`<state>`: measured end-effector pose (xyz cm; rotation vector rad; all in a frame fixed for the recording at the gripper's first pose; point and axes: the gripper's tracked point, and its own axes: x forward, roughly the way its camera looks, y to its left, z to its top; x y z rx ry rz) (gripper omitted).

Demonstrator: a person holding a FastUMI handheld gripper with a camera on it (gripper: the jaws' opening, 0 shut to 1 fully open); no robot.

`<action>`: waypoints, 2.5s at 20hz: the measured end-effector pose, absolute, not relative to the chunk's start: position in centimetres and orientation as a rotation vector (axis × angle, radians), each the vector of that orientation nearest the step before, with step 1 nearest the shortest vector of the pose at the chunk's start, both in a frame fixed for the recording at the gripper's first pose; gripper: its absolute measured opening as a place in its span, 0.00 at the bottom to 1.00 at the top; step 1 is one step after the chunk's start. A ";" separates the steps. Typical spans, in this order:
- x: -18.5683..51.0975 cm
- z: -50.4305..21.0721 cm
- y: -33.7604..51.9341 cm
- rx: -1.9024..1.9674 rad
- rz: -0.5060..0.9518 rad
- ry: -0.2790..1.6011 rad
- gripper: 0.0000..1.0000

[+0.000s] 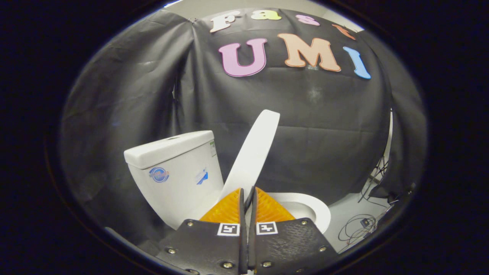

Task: Open the toilet lid.

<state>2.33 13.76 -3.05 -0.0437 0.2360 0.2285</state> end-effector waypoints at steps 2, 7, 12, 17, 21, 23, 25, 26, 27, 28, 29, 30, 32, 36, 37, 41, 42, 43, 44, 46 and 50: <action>2.4 -3.0 14.1 -0.056 0.232 0.233 0.02; 2.2 -2.9 14.7 -0.098 0.234 0.221 0.02; 2.3 -2.7 15.2 -0.148 0.234 0.211 0.02; 2.4 -2.4 15.9 -0.191 0.242 0.202 0.02; 2.3 -2.1 17.3 -0.202 0.260 0.193 0.02; 2.1 -1.8 18.1 -0.201 0.266 0.185 0.02; 2.5 -1.6 18.8 -0.203 0.273 0.176 0.02; 2.3 -1.6 19.3 -0.206 0.279 0.173 0.02; 2.3 -1.4 19.7 -0.207 0.283 0.171 0.02; 2.3 -1.5 20.1 -0.206 0.290 0.169 0.02; 2.3 -1.5 20.5 -0.206 0.297 0.166 0.02; 2.3 -1.4 21.0 -0.205 0.303 0.163 0.02; 2.4 -1.3 22.0 -0.205 0.315 0.155 0.02; 2.6 -1.2 23.4 -0.231 0.332 0.142 0.02; 2.6 -1.2 23.7 -0.237 0.336 0.138 0.02; 2.5 -1.4 24.9 -0.232 0.362 0.136 0.02; 2.5 -1.3 25.1 -0.228 0.368 0.137 0.02; 2.5 -1.3 25.2 -0.221 0.373 0.138 0.02; 2.5 -1.4 25.4 -0.212 0.379 0.141 0.02; 2.5 -1.4 25.6 -0.201 0.393 0.139 0.02; 2.0 -1.4 26.1 -0.190 0.425 0.139 0.03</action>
